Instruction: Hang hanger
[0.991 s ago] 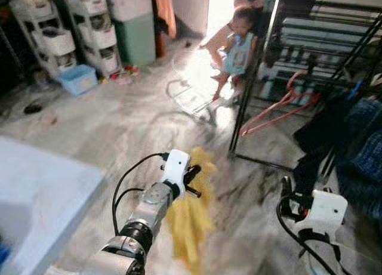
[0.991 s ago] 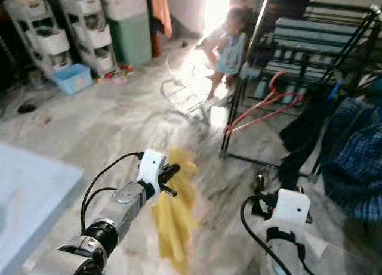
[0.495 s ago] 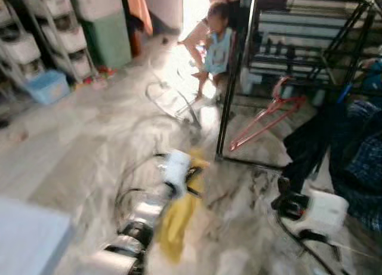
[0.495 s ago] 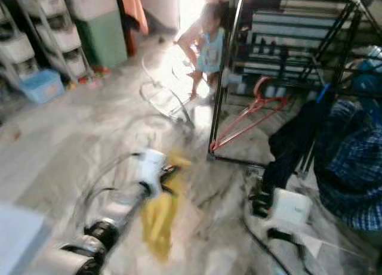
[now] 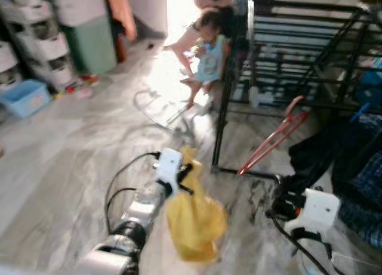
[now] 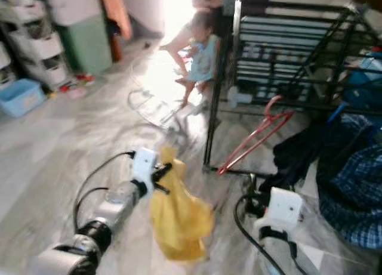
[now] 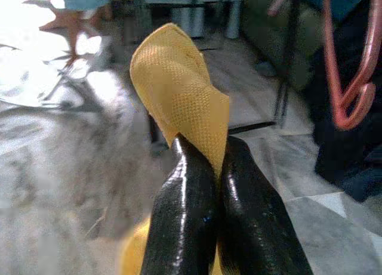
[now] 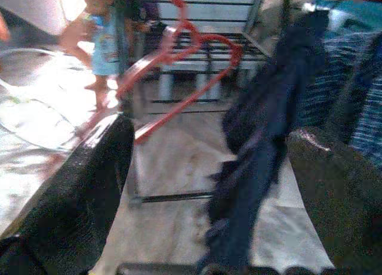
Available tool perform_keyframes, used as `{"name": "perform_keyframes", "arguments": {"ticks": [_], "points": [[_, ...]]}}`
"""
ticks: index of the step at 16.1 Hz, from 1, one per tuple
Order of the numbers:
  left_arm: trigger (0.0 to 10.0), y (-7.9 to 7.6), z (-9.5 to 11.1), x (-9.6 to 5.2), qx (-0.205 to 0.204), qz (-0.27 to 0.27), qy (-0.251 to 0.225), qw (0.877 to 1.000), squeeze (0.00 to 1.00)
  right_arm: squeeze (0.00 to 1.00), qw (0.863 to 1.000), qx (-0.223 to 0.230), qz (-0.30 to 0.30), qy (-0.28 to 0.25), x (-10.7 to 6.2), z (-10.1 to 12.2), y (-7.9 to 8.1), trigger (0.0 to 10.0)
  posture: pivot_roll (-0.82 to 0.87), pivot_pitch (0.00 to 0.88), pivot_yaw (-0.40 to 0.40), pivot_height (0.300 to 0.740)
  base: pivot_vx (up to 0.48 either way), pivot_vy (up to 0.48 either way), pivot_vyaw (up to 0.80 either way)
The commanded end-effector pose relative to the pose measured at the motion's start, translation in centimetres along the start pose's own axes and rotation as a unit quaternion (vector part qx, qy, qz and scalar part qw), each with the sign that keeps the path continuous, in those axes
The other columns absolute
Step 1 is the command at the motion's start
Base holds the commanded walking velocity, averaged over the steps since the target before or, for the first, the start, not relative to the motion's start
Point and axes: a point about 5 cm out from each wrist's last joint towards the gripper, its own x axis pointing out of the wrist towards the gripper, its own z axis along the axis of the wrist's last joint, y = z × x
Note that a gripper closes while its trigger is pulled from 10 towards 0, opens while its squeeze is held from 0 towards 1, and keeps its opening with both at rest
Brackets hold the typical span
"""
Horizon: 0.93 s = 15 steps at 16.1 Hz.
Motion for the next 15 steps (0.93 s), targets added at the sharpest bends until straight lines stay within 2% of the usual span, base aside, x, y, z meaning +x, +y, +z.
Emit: {"name": "perform_keyframes", "arguments": {"ticks": [1, 6, 10, 13, 15], "points": [[10.0, 0.9, 0.9, -0.1, 0.019, 0.010, -0.013, 1.000, 0.00, 0.00, 1.000, 0.008, -0.007, -0.012, -0.1, 0.7, 0.1, 10.0, -0.07, 0.000, -0.028, 0.740, 0.401, 0.000, 0.00], [10.0, 0.4, 0.8, 0.1, 0.015, -0.003, -0.011, 1.000, 0.00, 0.00, 0.999, -0.005, -0.050, -0.007, -0.4, 0.6, -1.1, 10.0, -0.09, 0.000, -0.023, 0.740, 0.465, 0.000, 0.00], [10.0, 0.3, 0.8, 0.2, 0.020, -0.007, -0.005, 1.000, 0.00, 0.00, 0.999, -0.007, -0.044, 0.012, 0.8, 0.2, -0.7, 10.0, -0.08, 0.000, -0.020, 0.740, 0.000, 0.000, 0.00], [10.0, 0.2, 0.6, 0.1, 0.020, -0.011, -0.004, 1.000, 0.00, 0.00, 1.000, -0.006, -0.028, -0.004, 3.8, 1.9, 0.5, 10.0, -0.08, 0.000, -0.020, 0.740, 0.000, 0.000, 0.00], [10.0, 0.1, 0.6, 0.1, 0.021, -0.013, -0.002, 1.000, 0.00, 0.00, 1.000, -0.013, -0.017, -0.005, 5.2, 2.7, 1.5, 10.0, -0.06, 0.006, -0.027, 0.740, 0.000, 0.000, 0.00]]}}
